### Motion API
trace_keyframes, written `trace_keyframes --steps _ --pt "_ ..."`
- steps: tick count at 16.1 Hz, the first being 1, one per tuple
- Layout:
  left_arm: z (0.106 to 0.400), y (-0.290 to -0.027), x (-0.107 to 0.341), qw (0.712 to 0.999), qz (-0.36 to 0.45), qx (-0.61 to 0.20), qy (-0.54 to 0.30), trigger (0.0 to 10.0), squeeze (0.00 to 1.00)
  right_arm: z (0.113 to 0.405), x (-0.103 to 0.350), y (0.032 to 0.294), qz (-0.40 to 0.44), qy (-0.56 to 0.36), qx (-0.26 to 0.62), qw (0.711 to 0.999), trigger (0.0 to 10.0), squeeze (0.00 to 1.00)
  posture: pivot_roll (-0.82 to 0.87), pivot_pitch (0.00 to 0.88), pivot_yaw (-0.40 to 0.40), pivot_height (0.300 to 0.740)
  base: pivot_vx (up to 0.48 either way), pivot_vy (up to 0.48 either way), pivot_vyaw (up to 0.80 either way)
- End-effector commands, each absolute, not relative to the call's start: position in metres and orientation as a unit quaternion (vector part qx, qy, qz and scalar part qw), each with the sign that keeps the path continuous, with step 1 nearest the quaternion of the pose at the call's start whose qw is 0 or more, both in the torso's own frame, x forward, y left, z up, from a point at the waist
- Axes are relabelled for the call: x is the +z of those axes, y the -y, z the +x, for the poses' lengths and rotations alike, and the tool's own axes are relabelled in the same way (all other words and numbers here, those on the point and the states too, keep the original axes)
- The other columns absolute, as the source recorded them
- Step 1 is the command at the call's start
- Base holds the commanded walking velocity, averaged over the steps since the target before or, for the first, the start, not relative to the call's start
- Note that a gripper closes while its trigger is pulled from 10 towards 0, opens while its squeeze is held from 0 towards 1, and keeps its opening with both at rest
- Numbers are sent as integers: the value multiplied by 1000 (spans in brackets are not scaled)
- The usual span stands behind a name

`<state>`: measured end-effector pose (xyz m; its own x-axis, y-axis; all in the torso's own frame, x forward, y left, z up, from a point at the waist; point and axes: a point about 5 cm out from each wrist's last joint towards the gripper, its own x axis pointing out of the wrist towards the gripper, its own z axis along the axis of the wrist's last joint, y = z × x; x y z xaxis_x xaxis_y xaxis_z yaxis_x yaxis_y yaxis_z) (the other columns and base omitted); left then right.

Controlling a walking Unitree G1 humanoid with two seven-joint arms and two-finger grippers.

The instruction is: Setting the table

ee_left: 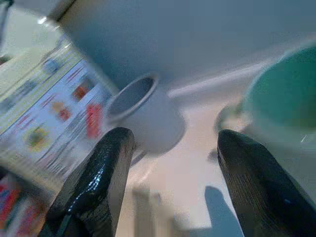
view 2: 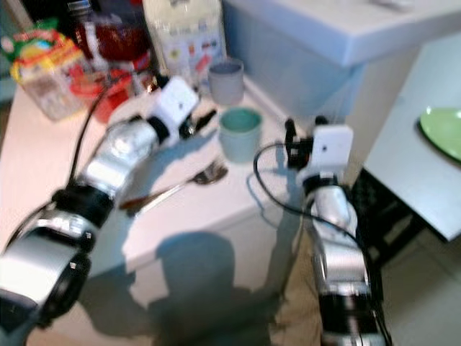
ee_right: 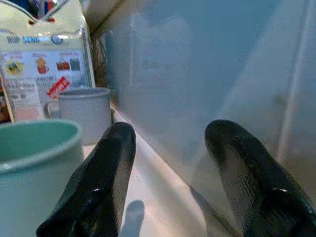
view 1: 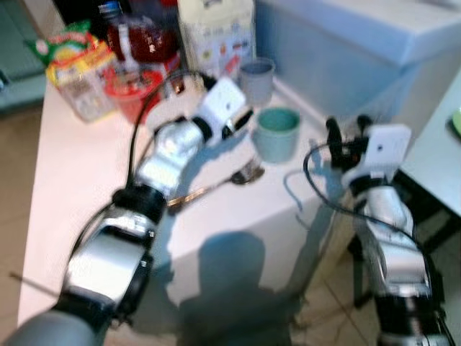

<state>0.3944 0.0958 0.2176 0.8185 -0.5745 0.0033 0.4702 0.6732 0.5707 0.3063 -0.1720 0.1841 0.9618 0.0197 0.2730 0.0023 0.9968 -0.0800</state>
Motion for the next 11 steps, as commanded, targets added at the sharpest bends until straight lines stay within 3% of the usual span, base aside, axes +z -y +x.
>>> trace_keyframes --steps 1,6,11 --pt "396 -108 216 909 299 -279 78 10000 0 307 186 172 -34 137 2 990 10000 0 -32 0 102 740 0 0 0" --pt "401 -116 222 889 349 -290 61 10000 0 307 187 170 -30 135 4 990 10000 0 -29 0 101 740 0 0 0" --pt "401 -131 224 842 417 -341 20 10000 0 308 197 168 -15 144 9 989 10000 0 -30 0 110 740 0 0 0"
